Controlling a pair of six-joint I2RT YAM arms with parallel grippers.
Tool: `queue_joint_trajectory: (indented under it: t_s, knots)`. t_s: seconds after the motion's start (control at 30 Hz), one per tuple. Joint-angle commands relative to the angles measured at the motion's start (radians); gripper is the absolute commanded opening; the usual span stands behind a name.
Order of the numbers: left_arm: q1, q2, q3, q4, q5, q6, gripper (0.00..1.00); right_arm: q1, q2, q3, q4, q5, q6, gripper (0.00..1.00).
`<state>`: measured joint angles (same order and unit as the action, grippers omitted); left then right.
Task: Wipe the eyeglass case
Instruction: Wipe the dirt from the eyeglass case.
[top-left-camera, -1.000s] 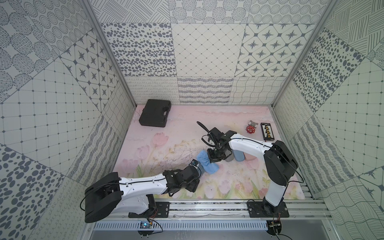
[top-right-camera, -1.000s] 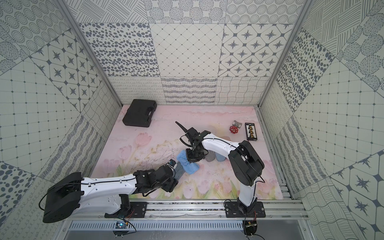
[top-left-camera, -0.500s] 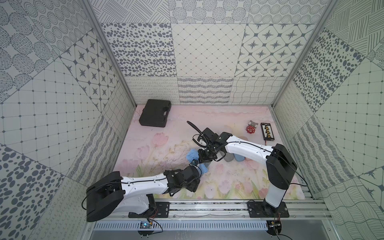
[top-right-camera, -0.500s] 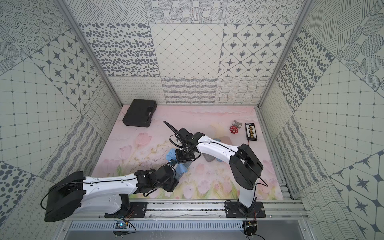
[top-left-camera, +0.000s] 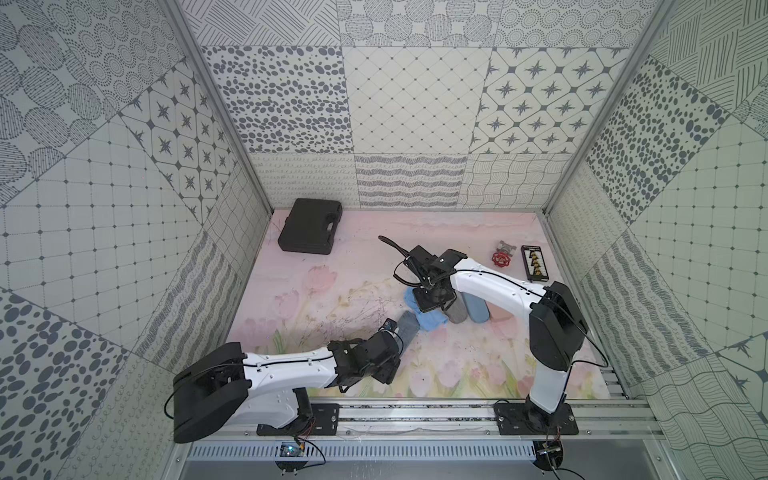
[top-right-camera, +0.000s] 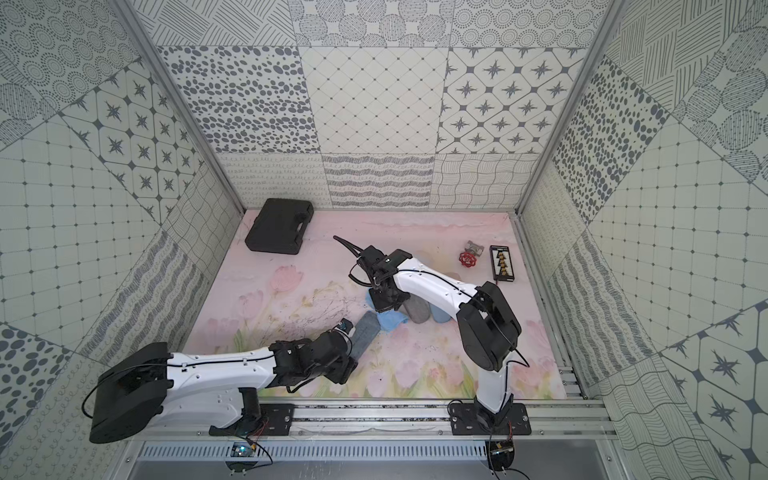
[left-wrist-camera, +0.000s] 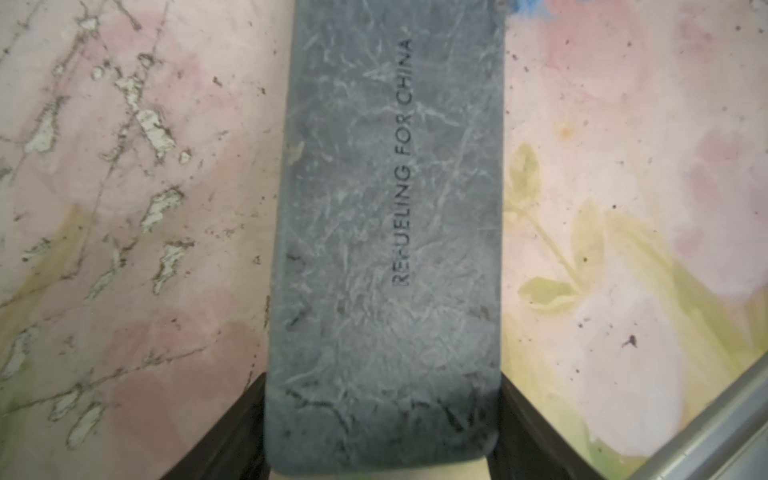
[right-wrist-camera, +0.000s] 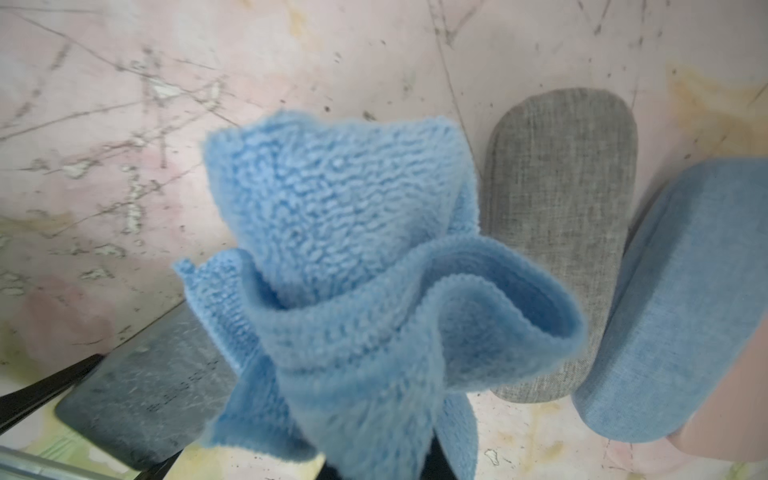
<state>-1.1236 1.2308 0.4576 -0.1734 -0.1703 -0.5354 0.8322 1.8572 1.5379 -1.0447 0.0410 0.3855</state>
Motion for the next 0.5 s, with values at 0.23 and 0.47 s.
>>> queue_joint_trajectory:
  t_s: [0.23, 0.47]
  knots:
    - [-0.014, -0.015, 0.001, 0.042, -0.018, 0.005, 0.17, -0.058, -0.025, -0.283, 0.385, -0.615, 0.207, 0.0]
    - [-0.016, 0.004, -0.003, 0.05, -0.009, 0.011, 0.16, -0.15, 0.018, -0.128, 0.008, 0.035, -0.072, 0.0]
